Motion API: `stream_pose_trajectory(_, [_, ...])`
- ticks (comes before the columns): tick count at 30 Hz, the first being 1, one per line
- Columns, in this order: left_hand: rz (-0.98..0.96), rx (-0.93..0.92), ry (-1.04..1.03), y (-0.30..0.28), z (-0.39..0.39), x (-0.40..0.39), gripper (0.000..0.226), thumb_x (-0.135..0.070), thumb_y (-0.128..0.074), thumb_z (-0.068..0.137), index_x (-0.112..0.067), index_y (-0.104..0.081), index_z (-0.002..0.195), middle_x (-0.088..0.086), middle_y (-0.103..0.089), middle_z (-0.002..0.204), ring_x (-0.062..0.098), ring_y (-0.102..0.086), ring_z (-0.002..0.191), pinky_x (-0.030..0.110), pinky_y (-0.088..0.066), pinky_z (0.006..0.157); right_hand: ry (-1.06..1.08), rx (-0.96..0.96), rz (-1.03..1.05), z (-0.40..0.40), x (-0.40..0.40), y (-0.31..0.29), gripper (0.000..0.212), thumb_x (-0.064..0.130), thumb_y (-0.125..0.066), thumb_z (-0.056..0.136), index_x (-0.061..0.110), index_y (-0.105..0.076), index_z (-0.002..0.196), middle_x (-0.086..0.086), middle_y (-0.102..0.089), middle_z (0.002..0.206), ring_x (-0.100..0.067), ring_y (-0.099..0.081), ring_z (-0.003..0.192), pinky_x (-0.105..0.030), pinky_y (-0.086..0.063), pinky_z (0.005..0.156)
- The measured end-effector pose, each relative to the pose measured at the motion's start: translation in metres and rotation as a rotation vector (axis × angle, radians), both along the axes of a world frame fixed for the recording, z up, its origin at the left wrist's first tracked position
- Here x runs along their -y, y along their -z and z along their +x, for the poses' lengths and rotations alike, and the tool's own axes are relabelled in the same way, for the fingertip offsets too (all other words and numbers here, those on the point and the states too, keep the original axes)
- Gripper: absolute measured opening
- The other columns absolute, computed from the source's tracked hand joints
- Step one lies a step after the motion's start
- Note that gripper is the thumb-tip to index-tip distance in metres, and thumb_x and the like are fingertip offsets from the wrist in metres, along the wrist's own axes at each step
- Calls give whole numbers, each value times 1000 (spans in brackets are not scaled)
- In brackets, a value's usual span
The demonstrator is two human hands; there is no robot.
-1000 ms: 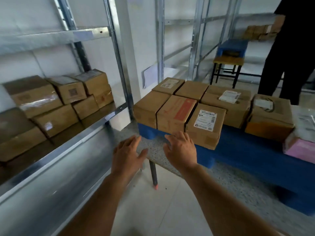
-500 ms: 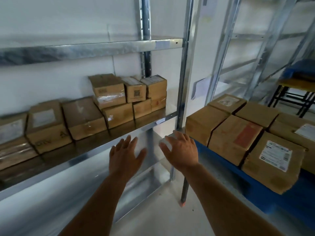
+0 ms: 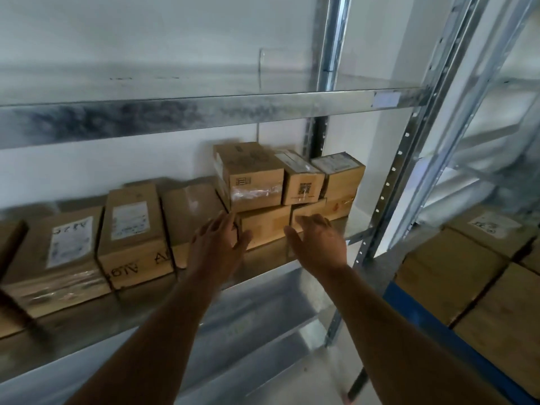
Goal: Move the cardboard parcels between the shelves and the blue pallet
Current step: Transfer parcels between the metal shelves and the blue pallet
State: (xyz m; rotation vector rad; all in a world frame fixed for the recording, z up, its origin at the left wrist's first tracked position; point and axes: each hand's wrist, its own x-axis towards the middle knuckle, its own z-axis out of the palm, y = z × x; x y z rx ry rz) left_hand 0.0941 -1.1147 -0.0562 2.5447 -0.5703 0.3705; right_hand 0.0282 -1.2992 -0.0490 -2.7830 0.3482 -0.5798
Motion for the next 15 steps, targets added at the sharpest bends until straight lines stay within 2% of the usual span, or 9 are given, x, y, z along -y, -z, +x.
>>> stream_pose_trajectory(4, [-52,-8,-15,-13,42,3,53,-50,-41,91,-11,-50,125,12,-57,125,33,-52,114,45,-44,92,15,15,-28,44,8,-11,43,49,-41,96,17,-57,120,-8,-60,120,-23,-56,111,-35,-47,85])
stream_pose_trajectory(6, [-94,2,-17,-17,60,8,54,-57,-35,88,-12,-55,111,11,-63,110,32,-58,101,41,-47,79,20,28,3,65,15,-20,45,50,-39,96,16,-55,121,-10,-58,122,-25,-55,112,-37,-46,86])
stream_pose_trajectory(8, [-161,-40,-42,-23,77,16,60,-62,-29,83,-13,-56,104,12,-64,101,30,-60,94,36,-45,73,17,26,24,86,23,-29,46,50,-37,97,15,-54,122,-11,-56,123,-26,-52,114,-39,-45,89])
stream_pose_trajectory(12, [-327,-171,-70,-30,101,33,73,-67,-27,77,-14,-53,119,14,-59,116,35,-55,108,44,-44,91,15,-26,30,127,38,-44,43,43,-36,97,10,-55,116,-15,-54,119,-30,-50,110,-43,-45,90])
stream_pose_trajectory(15, [-375,-242,-93,-36,113,39,70,-69,-27,79,-16,-54,116,10,-62,110,32,-58,102,40,-47,84,-6,-13,74,150,42,-45,46,45,-32,98,10,-56,118,-17,-51,119,-30,-47,108,-43,-44,91])
